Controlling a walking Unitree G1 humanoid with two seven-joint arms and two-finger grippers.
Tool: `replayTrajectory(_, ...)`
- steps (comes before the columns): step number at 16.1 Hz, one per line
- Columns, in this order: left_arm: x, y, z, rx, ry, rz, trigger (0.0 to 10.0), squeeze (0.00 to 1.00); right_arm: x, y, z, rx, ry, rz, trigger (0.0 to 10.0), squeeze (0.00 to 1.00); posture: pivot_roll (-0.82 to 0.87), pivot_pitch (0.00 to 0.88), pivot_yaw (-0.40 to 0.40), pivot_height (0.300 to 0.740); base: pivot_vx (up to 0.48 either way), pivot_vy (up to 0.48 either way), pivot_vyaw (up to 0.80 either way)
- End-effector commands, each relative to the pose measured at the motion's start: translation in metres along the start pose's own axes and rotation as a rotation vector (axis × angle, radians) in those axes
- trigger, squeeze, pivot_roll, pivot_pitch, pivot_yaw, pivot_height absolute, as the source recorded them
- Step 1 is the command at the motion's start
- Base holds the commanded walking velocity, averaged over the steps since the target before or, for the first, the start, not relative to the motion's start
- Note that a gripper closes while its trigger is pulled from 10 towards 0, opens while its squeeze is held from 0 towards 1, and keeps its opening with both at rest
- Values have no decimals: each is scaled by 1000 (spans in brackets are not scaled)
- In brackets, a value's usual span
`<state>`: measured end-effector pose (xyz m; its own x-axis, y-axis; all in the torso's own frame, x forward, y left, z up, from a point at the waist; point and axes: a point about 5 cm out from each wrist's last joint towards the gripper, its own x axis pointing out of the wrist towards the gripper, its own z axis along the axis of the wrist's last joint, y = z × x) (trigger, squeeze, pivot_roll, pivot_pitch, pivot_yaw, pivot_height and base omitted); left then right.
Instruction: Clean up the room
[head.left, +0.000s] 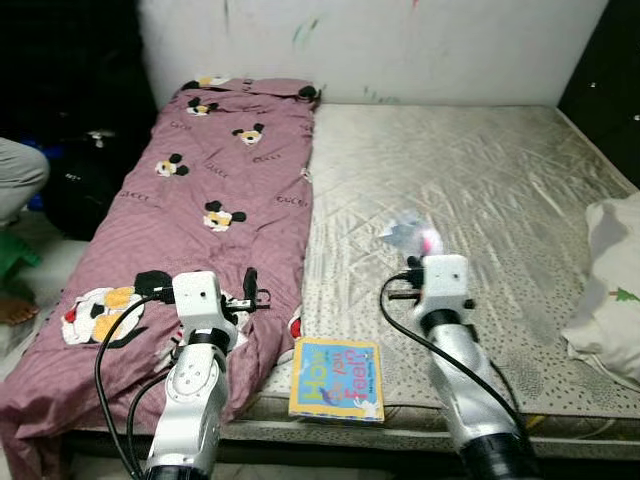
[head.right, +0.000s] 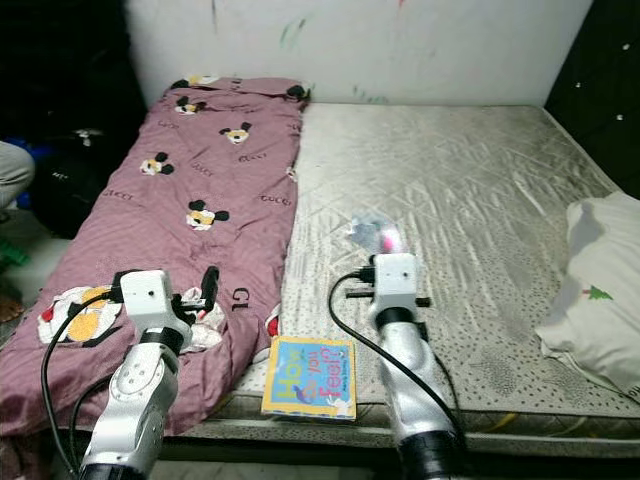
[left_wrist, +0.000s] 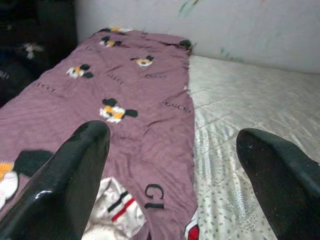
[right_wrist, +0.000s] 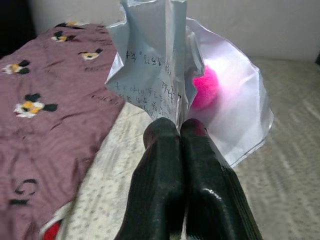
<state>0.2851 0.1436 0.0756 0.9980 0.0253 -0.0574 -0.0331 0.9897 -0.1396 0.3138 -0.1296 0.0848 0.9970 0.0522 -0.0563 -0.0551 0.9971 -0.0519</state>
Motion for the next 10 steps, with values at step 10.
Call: replayTrajectory(10,-1,9,6,-25,-21,44,10000,0,7,2,8,17,-30,33,10000,0,16,14,-6,740,0,230,0)
